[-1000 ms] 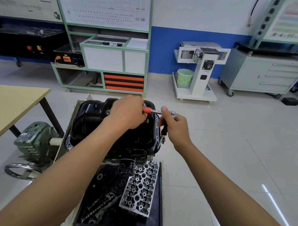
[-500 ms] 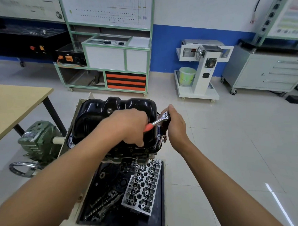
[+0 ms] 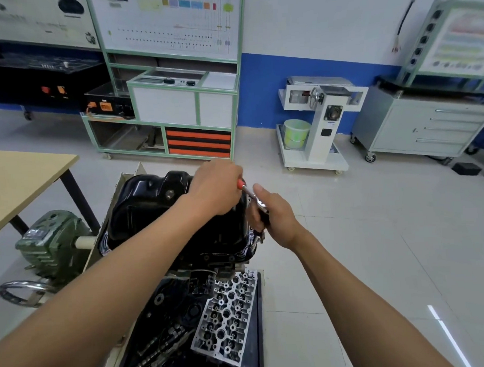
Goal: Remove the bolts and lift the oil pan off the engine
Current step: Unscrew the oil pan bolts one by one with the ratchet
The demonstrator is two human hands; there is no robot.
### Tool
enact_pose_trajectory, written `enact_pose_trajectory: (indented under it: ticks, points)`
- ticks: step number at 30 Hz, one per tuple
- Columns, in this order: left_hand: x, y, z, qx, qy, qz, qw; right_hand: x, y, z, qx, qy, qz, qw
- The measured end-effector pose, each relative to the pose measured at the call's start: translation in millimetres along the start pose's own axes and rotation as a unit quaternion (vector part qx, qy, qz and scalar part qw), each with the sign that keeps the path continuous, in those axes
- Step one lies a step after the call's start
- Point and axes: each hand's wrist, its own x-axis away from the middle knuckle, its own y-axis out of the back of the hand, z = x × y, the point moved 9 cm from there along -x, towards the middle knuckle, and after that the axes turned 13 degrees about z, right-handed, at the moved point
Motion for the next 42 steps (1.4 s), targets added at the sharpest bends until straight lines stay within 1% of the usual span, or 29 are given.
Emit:
enact_pose_trajectory:
  ticks: [1,3,6,8,10,13,17,19,23,26,30,32,33,34,36,38,39,41,42]
  points:
    - [9,-2,4,0.015,0.011,0.003,1.000,3,2,0,0.002,0.006,-0.025,1.000]
    - [28,-2,15,0.036,0.045,0.021,0.998,12,10,2,-0.014,0.025,-0.108,0.994]
    - [62,-6,13,0.008,0.059,0.103,0.993,27,23,0,-0.039,0.019,-0.246,0.968]
    - [87,-13,-9,-0.005,0.032,0.159,0.987,30,23,0,-0.029,0.005,-0.285,0.958]
    - [109,-20,-38,-0.012,0.001,0.197,0.980,29,18,4,-0.003,0.005,-0.295,0.956]
    - [121,-28,-61,-0.028,-0.024,0.212,0.977,24,6,5,0.014,-0.004,-0.266,0.964]
    - [109,-28,-37,-0.033,-0.004,0.264,0.964,23,3,2,0.014,-0.010,-0.214,0.977]
    - [96,-23,-18,-0.043,0.014,0.268,0.962,21,3,8,0.021,0.004,-0.171,0.985]
    - [54,3,9,-0.047,0.053,0.179,0.981,17,-3,17,0.022,0.030,-0.067,0.997]
    - [24,16,16,-0.036,0.064,0.110,0.991,14,-4,16,0.027,0.016,-0.028,0.999]
    - [7,17,6,-0.053,0.037,0.074,0.995,8,-4,15,0.014,-0.003,0.021,1.000]
    - [9,15,2,-0.039,0.033,0.064,0.997,8,-1,11,0.014,-0.010,0.027,0.999]
    - [13,13,0,-0.026,0.030,0.059,0.997,9,3,8,0.024,-0.014,0.012,1.000]
    - [17,11,-2,-0.015,0.022,0.052,0.998,13,8,6,0.031,-0.014,-0.021,0.999]
    - [29,7,-4,0.001,0.008,0.049,0.999,24,18,0,0.010,0.000,-0.120,0.993]
    - [41,3,-5,-0.007,0.010,0.077,0.997,37,25,-4,-0.016,0.022,-0.222,0.975]
    - [47,1,-6,-0.021,0.016,0.100,0.995,41,25,-5,-0.027,0.023,-0.259,0.965]
    - [63,0,-12,-0.056,0.018,0.142,0.988,43,23,-7,-0.033,0.017,-0.298,0.954]
    - [71,-1,-19,-0.068,0.012,0.159,0.985,41,21,-7,-0.026,0.012,-0.301,0.953]
